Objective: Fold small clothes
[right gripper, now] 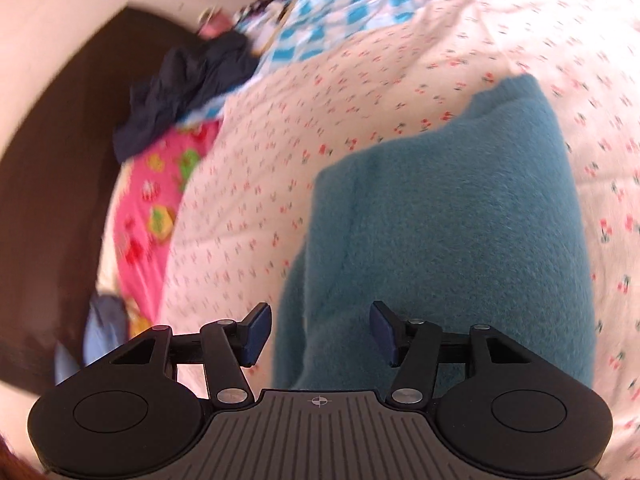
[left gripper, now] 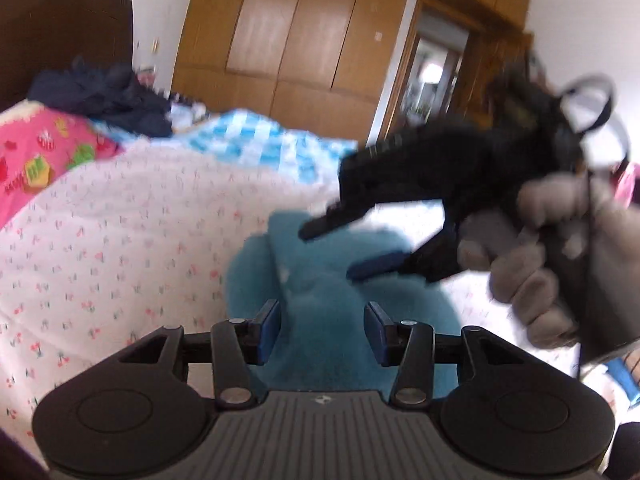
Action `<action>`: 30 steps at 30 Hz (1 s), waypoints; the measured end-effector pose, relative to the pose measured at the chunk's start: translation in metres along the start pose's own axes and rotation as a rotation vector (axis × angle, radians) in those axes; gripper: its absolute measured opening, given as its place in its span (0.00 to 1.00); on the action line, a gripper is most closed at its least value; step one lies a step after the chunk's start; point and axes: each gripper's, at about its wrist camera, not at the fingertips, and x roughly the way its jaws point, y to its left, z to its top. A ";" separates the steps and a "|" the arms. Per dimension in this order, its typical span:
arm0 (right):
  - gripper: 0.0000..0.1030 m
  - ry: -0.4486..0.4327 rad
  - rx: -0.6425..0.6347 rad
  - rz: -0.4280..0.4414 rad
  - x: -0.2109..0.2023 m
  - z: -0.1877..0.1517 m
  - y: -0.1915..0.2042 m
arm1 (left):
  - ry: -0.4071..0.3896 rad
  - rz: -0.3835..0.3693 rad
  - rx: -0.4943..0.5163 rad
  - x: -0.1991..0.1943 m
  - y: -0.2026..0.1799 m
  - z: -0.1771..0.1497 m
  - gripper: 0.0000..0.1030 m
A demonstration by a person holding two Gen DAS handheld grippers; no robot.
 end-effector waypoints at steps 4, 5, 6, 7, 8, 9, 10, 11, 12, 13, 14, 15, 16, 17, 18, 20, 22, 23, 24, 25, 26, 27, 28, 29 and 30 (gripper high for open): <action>0.54 -0.008 -0.203 -0.138 0.019 0.001 0.030 | 0.110 0.010 -0.099 0.019 0.018 -0.007 0.46; 0.54 0.006 -0.237 -0.159 0.028 0.001 0.036 | 0.123 0.000 -0.130 0.021 0.023 -0.010 0.45; 0.55 0.036 -0.273 -0.178 0.041 0.002 0.041 | 0.129 -0.007 -0.152 0.022 0.026 -0.011 0.45; 0.56 0.065 -0.317 -0.214 0.052 0.000 0.047 | 0.131 -0.010 -0.161 0.022 0.027 -0.013 0.45; 0.57 0.073 -0.353 -0.253 0.060 -0.003 0.052 | 0.131 -0.005 -0.155 0.022 0.027 -0.014 0.44; 0.58 0.077 -0.393 -0.287 0.068 -0.006 0.058 | 0.130 0.003 -0.143 0.022 0.025 -0.014 0.44; 0.56 0.078 -0.444 -0.320 0.074 -0.011 0.063 | 0.129 0.011 -0.130 0.022 0.024 -0.015 0.44; 0.51 0.071 -0.488 -0.357 0.079 -0.015 0.068 | 0.128 0.014 -0.121 0.022 0.022 -0.015 0.44; 0.46 0.069 -0.534 -0.394 0.082 -0.019 0.072 | 0.125 0.014 -0.116 0.022 0.022 -0.015 0.44; 0.41 0.069 -0.563 -0.419 0.085 -0.021 0.073 | 0.124 0.014 -0.114 0.022 0.022 -0.015 0.44; 0.36 0.074 -0.568 -0.418 0.084 -0.021 0.073 | 0.124 0.008 -0.119 0.021 0.023 -0.015 0.44; 0.33 0.077 -0.566 -0.412 0.081 -0.019 0.073 | 0.119 0.000 -0.130 0.020 0.025 -0.015 0.44; 0.28 0.076 -0.553 -0.400 0.077 -0.017 0.072 | 0.103 -0.017 -0.144 0.016 0.028 -0.014 0.44; 0.23 0.071 -0.528 -0.380 0.072 -0.014 0.070 | 0.076 -0.044 -0.164 0.011 0.031 -0.013 0.44; 0.21 0.060 -0.494 -0.352 0.063 -0.012 0.067 | 0.040 -0.073 -0.193 0.003 0.037 -0.011 0.44; 0.17 0.032 -0.444 -0.300 0.047 -0.010 0.059 | -0.037 -0.119 -0.256 -0.013 0.049 -0.008 0.45; 0.15 0.009 -0.403 -0.261 0.032 -0.010 0.050 | -0.081 -0.129 -0.306 -0.020 0.064 -0.002 0.47; 0.15 -0.004 -0.377 -0.240 0.024 -0.009 0.046 | -0.082 -0.120 -0.318 -0.017 0.070 0.002 0.48; 0.14 -0.016 -0.356 -0.219 0.017 -0.008 0.042 | -0.066 -0.094 -0.320 -0.012 0.075 0.006 0.48; 0.14 -0.027 -0.338 -0.202 0.012 -0.007 0.040 | -0.039 -0.062 -0.309 -0.003 0.078 0.009 0.48; 0.14 -0.038 -0.322 -0.186 0.008 -0.007 0.038 | -0.009 -0.036 -0.294 0.010 0.081 0.013 0.48; 0.14 -0.051 -0.305 -0.164 0.003 -0.006 0.036 | 0.024 -0.025 -0.298 0.023 0.084 0.016 0.47; 0.14 -0.059 -0.297 -0.151 0.001 -0.006 0.035 | 0.065 -0.043 -0.317 0.038 0.088 0.019 0.47; 0.14 -0.065 -0.294 -0.140 -0.001 -0.006 0.033 | 0.108 -0.084 -0.340 0.053 0.092 0.021 0.47; 0.14 -0.068 -0.286 -0.127 -0.003 -0.006 0.031 | 0.140 -0.107 -0.366 0.067 0.095 0.022 0.47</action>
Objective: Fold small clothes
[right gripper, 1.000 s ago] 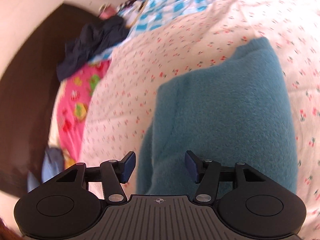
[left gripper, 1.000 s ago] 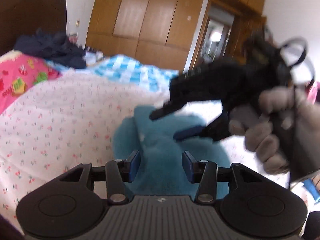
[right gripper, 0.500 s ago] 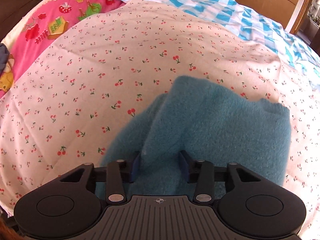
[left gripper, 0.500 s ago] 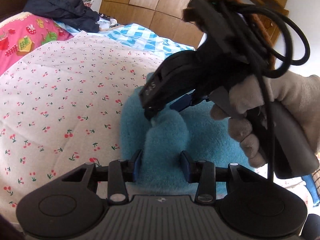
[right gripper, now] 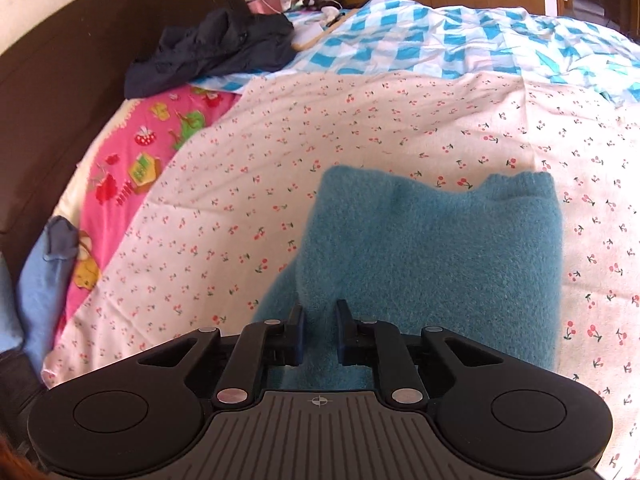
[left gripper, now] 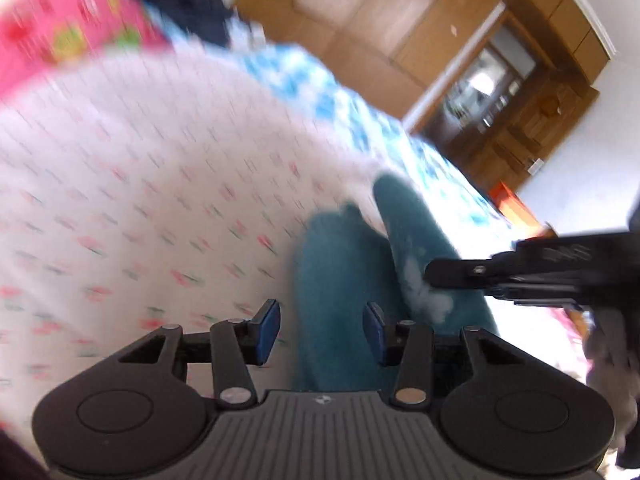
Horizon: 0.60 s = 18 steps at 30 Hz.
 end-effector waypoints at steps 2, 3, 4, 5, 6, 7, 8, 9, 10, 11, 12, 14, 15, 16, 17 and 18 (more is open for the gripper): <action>0.14 -0.001 0.025 0.026 -0.001 -0.002 -0.006 | 0.043 -0.006 -0.012 0.023 0.000 0.007 0.44; 0.14 -0.003 0.037 0.040 -0.002 -0.003 -0.010 | 0.048 -0.001 0.002 0.029 -0.005 0.009 0.39; 0.14 -0.007 0.048 0.050 -0.003 -0.004 -0.013 | 0.044 -0.002 0.027 0.034 -0.011 0.012 0.38; 0.14 -0.012 0.064 0.062 -0.005 -0.005 -0.017 | 0.033 -0.005 0.050 0.037 -0.019 0.013 0.35; 0.14 -0.016 0.080 0.073 -0.006 -0.006 -0.020 | 0.021 -0.010 0.065 0.040 -0.025 0.014 0.30; 0.14 -0.022 0.095 0.085 -0.009 -0.006 -0.023 | 0.015 -0.020 0.076 0.042 -0.029 0.017 0.27; 0.14 -0.030 0.105 0.094 -0.011 -0.007 -0.025 | 0.012 -0.030 0.082 0.044 -0.033 0.019 0.24; 0.14 -0.037 0.110 0.100 -0.014 -0.007 -0.028 | 0.011 -0.040 0.084 0.045 -0.035 0.022 0.24; 0.14 -0.042 0.115 0.107 -0.016 -0.008 -0.030 | 0.011 -0.045 0.082 0.048 -0.037 0.023 0.24; 0.14 -0.044 0.119 0.113 -0.018 -0.008 -0.031 | 0.017 -0.044 0.080 0.050 -0.038 0.025 0.24; 0.14 -0.046 0.121 0.117 -0.018 -0.008 -0.033 | 0.028 -0.038 0.084 0.055 -0.039 0.027 0.24; 0.14 -0.049 0.132 0.122 -0.018 -0.008 -0.035 | 0.052 -0.022 0.086 0.069 -0.038 0.030 0.24; 0.14 -0.054 0.141 0.125 -0.017 -0.008 -0.037 | 0.055 -0.026 0.068 0.072 -0.036 0.032 0.24; 0.14 -0.059 0.152 0.132 -0.018 -0.009 -0.039 | 0.057 -0.048 0.041 0.072 -0.035 0.033 0.24; 0.14 -0.063 0.161 0.140 -0.019 -0.010 -0.041 | 0.056 -0.091 0.002 0.071 -0.032 0.034 0.22; 0.14 -0.069 0.170 0.150 -0.022 -0.011 -0.042 | 0.057 -0.126 -0.023 0.069 -0.032 0.034 0.19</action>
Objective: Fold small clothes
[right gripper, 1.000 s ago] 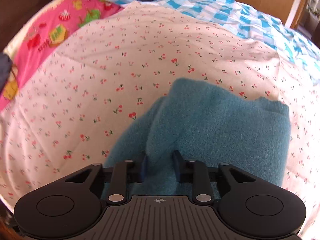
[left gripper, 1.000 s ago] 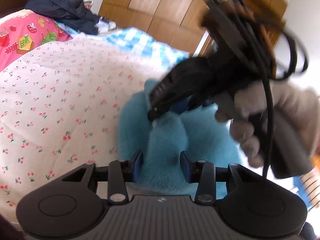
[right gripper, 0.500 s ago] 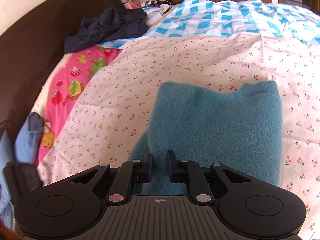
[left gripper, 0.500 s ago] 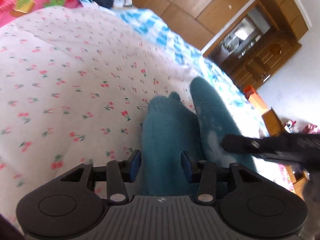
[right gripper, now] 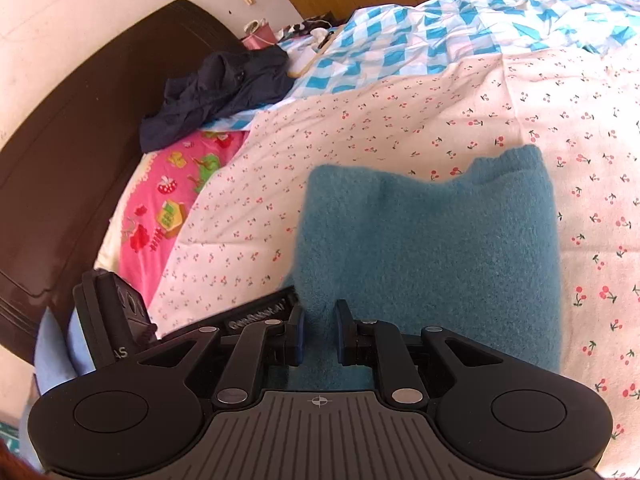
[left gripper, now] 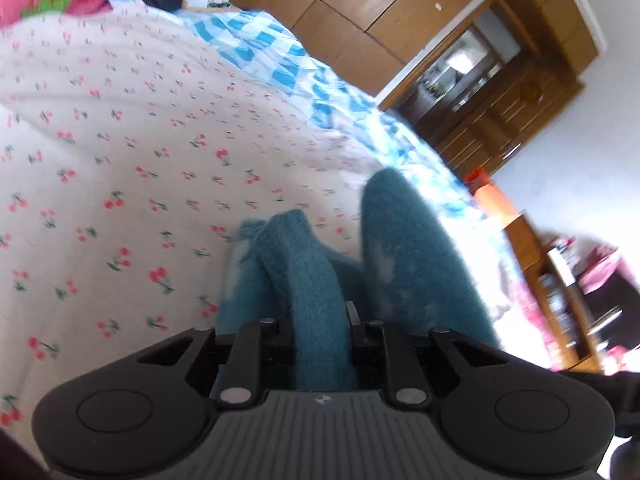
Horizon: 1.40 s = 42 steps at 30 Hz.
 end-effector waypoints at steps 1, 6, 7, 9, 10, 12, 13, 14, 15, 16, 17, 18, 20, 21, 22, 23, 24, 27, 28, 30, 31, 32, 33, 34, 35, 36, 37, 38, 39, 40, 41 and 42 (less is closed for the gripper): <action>0.14 -0.006 0.007 0.009 -0.003 -0.001 -0.001 | 0.002 -0.040 -0.024 0.000 -0.001 0.001 0.19; 0.15 -0.088 0.054 0.046 -0.037 0.000 -0.009 | 0.021 -0.279 -0.145 0.013 -0.012 0.007 0.15; 0.15 -0.113 0.052 0.039 -0.046 0.000 -0.007 | 0.023 -0.334 -0.161 0.018 -0.018 0.009 0.15; 0.15 -0.162 0.051 0.024 -0.063 0.001 -0.004 | 0.022 -0.423 -0.159 0.024 -0.032 0.013 0.15; 0.15 -0.180 0.057 0.017 -0.068 0.002 -0.004 | 0.018 -0.455 -0.152 0.028 -0.037 0.015 0.15; 0.15 -0.200 0.073 -0.004 -0.064 0.005 -0.004 | 0.012 -0.466 -0.165 0.036 -0.035 0.014 0.17; 0.15 -0.195 0.073 -0.021 -0.056 0.005 -0.004 | 0.014 -0.437 -0.175 0.041 -0.029 0.013 0.20; 0.15 -0.174 0.081 -0.042 -0.042 0.005 -0.005 | 0.019 -0.367 -0.184 0.045 -0.019 0.010 0.22; 0.15 -0.141 0.088 -0.055 -0.024 0.004 -0.006 | 0.031 -0.279 -0.197 0.047 -0.008 0.007 0.20; 0.14 -0.105 0.090 -0.063 -0.005 0.001 -0.008 | 0.035 -0.194 -0.195 0.046 0.002 0.004 0.19; 0.14 -0.074 0.089 -0.062 0.012 -0.003 -0.009 | 0.031 -0.108 -0.177 0.042 0.011 0.001 0.15; 0.14 -0.047 0.089 -0.062 0.029 -0.007 -0.008 | 0.023 -0.068 -0.146 0.036 0.016 0.000 0.15; 0.15 -0.024 0.071 -0.082 0.053 -0.012 -0.003 | -0.011 0.033 -0.061 0.022 0.013 0.001 0.17; 0.15 -0.026 0.063 -0.095 0.059 -0.014 0.000 | -0.032 0.075 -0.030 0.016 0.011 0.001 0.17; 0.15 -0.019 0.062 -0.099 0.063 -0.015 0.002 | -0.044 0.088 -0.021 0.013 0.014 0.002 0.17; 0.15 -0.016 0.065 -0.100 0.065 -0.015 0.002 | -0.043 0.079 -0.031 0.011 0.017 0.002 0.17; 0.15 -0.018 0.068 -0.104 0.065 -0.017 0.003 | -0.040 0.073 -0.047 0.012 0.021 0.002 0.17; 0.14 -0.042 0.058 -0.102 0.055 -0.021 0.005 | -0.033 0.066 -0.030 0.020 0.019 0.000 0.17; 0.14 -0.053 0.062 -0.089 0.050 -0.021 0.004 | -0.033 0.047 -0.034 0.021 0.018 0.000 0.17; 0.13 -0.079 0.097 -0.050 0.036 -0.020 -0.002 | -0.026 -0.043 -0.085 0.023 0.021 0.002 0.17; 0.13 -0.095 0.122 -0.024 0.027 -0.018 -0.006 | -0.020 -0.098 -0.115 0.023 0.022 0.002 0.17; 0.13 -0.111 0.147 -0.001 0.016 -0.019 -0.010 | -0.010 -0.152 -0.137 0.022 0.021 0.002 0.17; 0.13 -0.129 0.182 0.023 0.002 -0.019 -0.016 | -0.004 -0.204 -0.155 0.022 0.018 0.003 0.17; 0.13 -0.150 0.220 0.051 -0.014 -0.020 -0.021 | -0.003 -0.256 -0.171 0.021 0.016 0.002 0.17; 0.12 -0.174 0.247 0.074 -0.028 -0.022 -0.026 | -0.001 -0.303 -0.184 0.019 0.013 0.002 0.17; 0.12 -0.207 0.273 0.089 -0.047 -0.024 -0.032 | 0.004 -0.337 -0.196 0.019 0.011 0.001 0.17; 0.12 -0.236 0.286 0.093 -0.063 -0.026 -0.036 | 0.009 -0.347 -0.210 0.019 0.010 0.000 0.17; 0.12 -0.262 0.290 0.091 -0.076 -0.029 -0.039 | 0.014 -0.338 -0.223 0.021 0.009 -0.002 0.17; 0.12 -0.282 0.292 0.085 -0.087 -0.031 -0.042 | 0.019 -0.329 -0.235 0.025 0.008 -0.003 0.17; 0.12 -0.293 0.298 0.083 -0.093 -0.031 -0.044 | 0.028 -0.325 -0.253 0.029 0.006 -0.004 0.17; 0.12 -0.295 0.300 0.091 -0.093 -0.032 -0.045 | 0.043 -0.333 -0.276 0.037 0.002 -0.005 0.17; 0.12 -0.291 0.302 0.099 -0.090 -0.031 -0.045 | 0.058 -0.355 -0.289 0.043 -0.004 -0.005 0.18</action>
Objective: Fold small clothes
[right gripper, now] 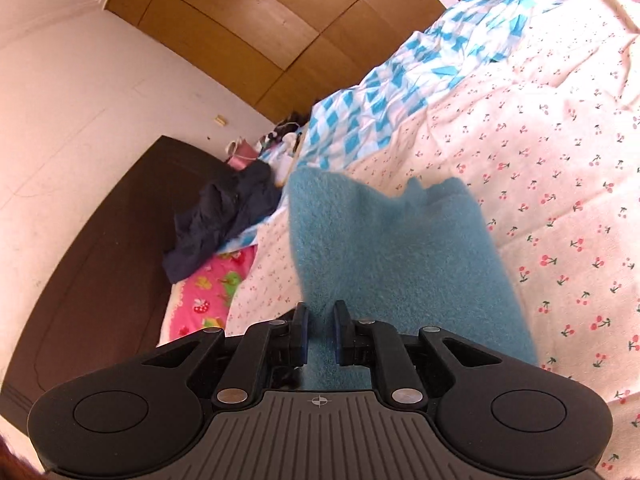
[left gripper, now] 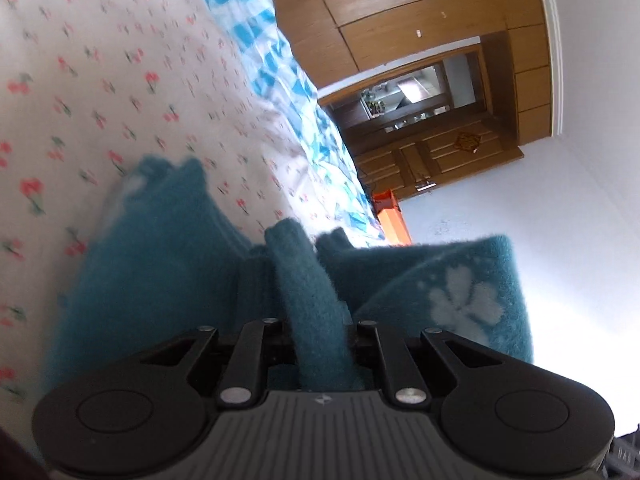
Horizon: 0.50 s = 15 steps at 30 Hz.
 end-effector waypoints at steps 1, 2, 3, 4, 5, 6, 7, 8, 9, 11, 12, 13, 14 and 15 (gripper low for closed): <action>0.13 0.008 0.005 0.003 0.005 -0.001 0.002 | 0.022 -0.035 -0.004 0.010 -0.007 -0.001 0.18; 0.13 0.012 0.012 0.009 0.009 -0.002 0.004 | 0.030 -0.060 0.005 0.016 -0.016 -0.003 0.18; 0.13 0.007 0.010 0.017 0.012 -0.002 0.007 | 0.033 -0.079 0.025 0.019 -0.024 -0.004 0.18; 0.13 -0.008 -0.008 0.017 0.010 -0.002 0.011 | 0.033 -0.103 0.037 0.021 -0.030 -0.003 0.18; 0.13 -0.024 -0.025 0.019 0.006 -0.002 0.012 | 0.035 -0.144 0.020 0.022 -0.030 0.000 0.18; 0.13 -0.032 -0.028 0.023 0.002 -0.002 0.012 | 0.036 -0.181 -0.010 0.023 -0.026 0.003 0.18; 0.13 -0.032 -0.022 0.022 0.002 -0.001 0.011 | 0.029 -0.196 -0.033 0.023 -0.019 0.006 0.18; 0.13 -0.025 -0.022 0.011 0.007 -0.002 0.011 | 0.020 -0.172 -0.048 0.024 -0.010 0.008 0.18; 0.13 -0.006 -0.025 -0.002 0.017 -0.005 0.011 | 0.016 -0.107 -0.052 0.024 -0.001 0.009 0.18; 0.13 0.046 -0.038 -0.007 0.044 -0.014 0.015 | 0.008 0.079 -0.041 0.024 0.019 0.011 0.18; 0.13 0.072 -0.056 -0.012 0.062 -0.021 0.019 | -0.004 0.138 -0.018 0.022 0.025 0.011 0.18; 0.13 0.082 -0.082 -0.019 0.074 -0.026 0.023 | -0.011 0.146 -0.021 0.019 0.031 0.012 0.18; 0.13 0.077 -0.121 -0.032 0.085 -0.031 0.028 | -0.017 0.143 -0.051 0.016 0.035 0.015 0.18; 0.13 0.065 -0.158 -0.045 0.092 -0.035 0.033 | -0.033 0.142 -0.066 0.011 0.037 0.020 0.18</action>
